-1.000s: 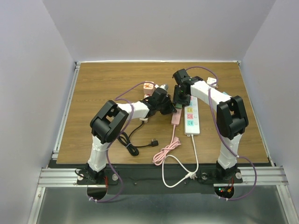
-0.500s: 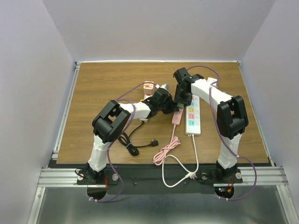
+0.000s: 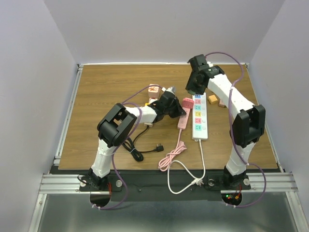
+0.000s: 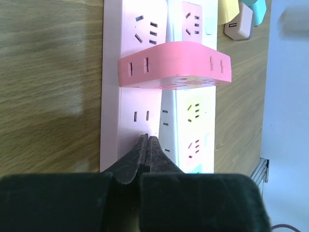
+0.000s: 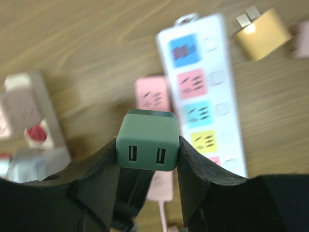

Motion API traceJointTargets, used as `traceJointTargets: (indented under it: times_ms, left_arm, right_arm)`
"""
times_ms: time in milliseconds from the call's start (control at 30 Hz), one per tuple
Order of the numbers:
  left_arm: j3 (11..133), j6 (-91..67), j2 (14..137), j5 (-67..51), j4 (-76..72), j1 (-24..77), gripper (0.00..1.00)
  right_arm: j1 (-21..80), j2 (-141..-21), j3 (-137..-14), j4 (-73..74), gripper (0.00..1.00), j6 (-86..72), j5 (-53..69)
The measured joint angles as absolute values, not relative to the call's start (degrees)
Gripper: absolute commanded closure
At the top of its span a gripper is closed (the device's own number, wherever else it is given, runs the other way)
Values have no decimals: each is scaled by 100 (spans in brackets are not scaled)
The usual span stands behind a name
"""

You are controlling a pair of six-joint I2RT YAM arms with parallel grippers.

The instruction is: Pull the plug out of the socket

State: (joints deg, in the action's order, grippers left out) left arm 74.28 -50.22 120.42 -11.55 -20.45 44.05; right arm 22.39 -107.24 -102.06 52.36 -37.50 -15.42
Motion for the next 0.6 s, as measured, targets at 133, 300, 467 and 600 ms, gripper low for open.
traceJointTargets:
  times_ms: [133,300,467,600]
  left_arm:
    - [7360,-4954,11911,-1061,-1885,4418,100]
    - [7269,-4812,11708,-974,-1586,4412,100]
    - [7183,-4659,11518,-1022,-1293,4423,100]
    - [7129,-4580,11419,-1055,-1125,4442,100]
  right_arm:
    - [1614,-10654,-10206,5212,100,-3739,-2003]
    - [792,-10750,-10228,5164,100,-3520,-2443]
    - [617,-11310,-10228,5146,97,-3382,-2641]
    - [607,-11738,-10241,5142,79,-3299,-2646]
